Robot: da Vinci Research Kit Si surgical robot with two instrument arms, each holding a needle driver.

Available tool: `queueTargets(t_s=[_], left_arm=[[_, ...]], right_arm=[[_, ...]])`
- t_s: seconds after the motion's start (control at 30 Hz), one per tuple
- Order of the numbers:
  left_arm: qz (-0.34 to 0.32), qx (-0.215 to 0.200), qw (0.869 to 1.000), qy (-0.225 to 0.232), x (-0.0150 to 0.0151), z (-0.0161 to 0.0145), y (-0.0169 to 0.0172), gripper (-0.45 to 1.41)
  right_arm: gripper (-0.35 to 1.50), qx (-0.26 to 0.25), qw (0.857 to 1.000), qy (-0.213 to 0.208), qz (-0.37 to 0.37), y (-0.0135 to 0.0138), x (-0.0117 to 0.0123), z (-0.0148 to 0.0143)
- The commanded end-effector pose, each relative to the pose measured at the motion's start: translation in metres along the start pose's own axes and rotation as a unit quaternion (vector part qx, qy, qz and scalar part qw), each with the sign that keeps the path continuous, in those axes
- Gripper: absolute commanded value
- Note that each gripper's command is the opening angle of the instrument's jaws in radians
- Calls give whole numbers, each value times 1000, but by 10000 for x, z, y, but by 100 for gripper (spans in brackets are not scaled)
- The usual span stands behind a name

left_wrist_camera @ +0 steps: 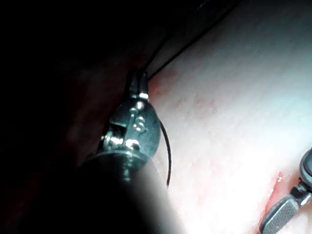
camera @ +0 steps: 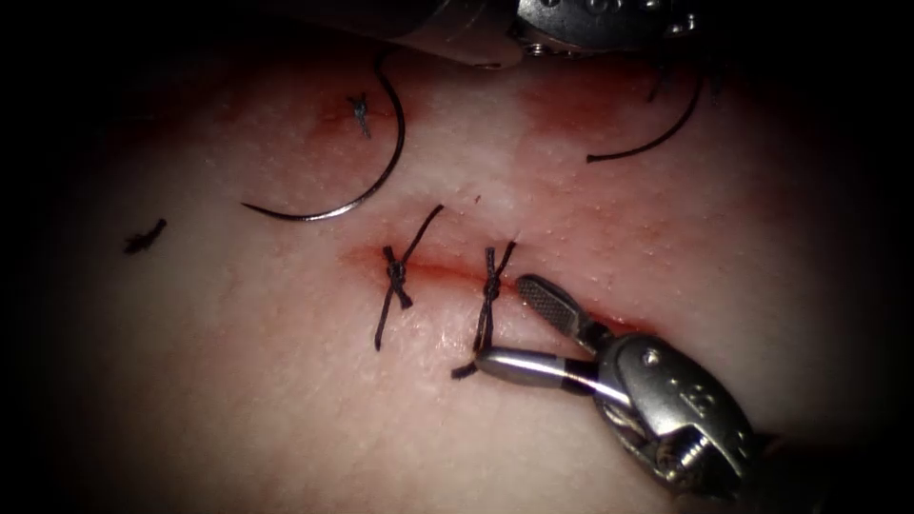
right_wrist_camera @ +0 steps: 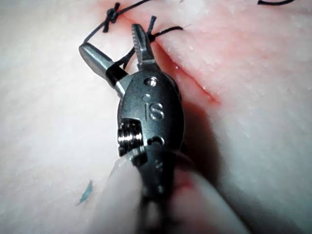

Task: Wound Closure

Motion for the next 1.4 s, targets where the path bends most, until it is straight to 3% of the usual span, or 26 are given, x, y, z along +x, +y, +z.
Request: queueTargets(t_s=[0.03, 0.13, 0.17, 0.2, 0.23, 0.27, 0.33, 0.43, 0.67, 0.87, 1.03, 1.13, 1.2, 1.37, 1.4], left_arm=[[-3, -4, 1000, 1, -6, 15, 2, -45], [-19, -13, 1000, 2, -17, 53, 10, -42], [-31, -16, 999, 4, -17, 58, 11, 7], [-52, -22, 998, 12, -15, 63, 12, 73], [-73, -34, 996, 24, -12, 63, 13, 113], [-83, -39, 995, 31, -9, 58, 13, 128], [-105, -36, 993, 29, -5, 47, 11, 138], [-120, -37, 992, 28, 0, 19, 8, 140], [-113, -89, 990, 0, -3, -64, 29, 140], [-87, -88, 990, -68, -33, -138, 63, 140], [-78, -85, 989, -89, -63, -192, 93, 140], [-83, -85, 988, -99, -75, -232, 126, 140], [-82, -80, 988, -107, -76, -245, 142, 140], [-92, -45, 989, -107, -66, -250, 172, 121], [-79, -35, 992, -90, -59, -247, 185, 109]], right_arm=[[131, 1, 1000, -1, -2, -13, -10, 3], [130, 3, 1000, -1, -1, -27, -12, 2], [130, 3, 1000, -1, -4, -29, -13, 4], [130, 6, 1000, -1, -4, -30, -13, 5], [130, 7, 1000, -1, -8, -31, -13, 6], [130, 7, 1000, -1, -8, -30, -14, 6], [130, 7, 1000, -2, -9, -30, -15, 6], [130, 6, 1000, -3, -10, -30, -17, 7], [130, 6, 1000, -6, -10, -32, -18, 6], [131, 6, 1000, -11, -10, -39, -18, 2], [130, 18, 1000, -17, -10, -53, -18, -10], [126, 32, 999, -25, -7, -73, -11, -31], [113, 39, 999, -31, -2, -83, 0, -45], [96, 52, 999, -9, -13, -95, 41, -68], [96, 52, 998, -5, -21, -95, 52, -74]])
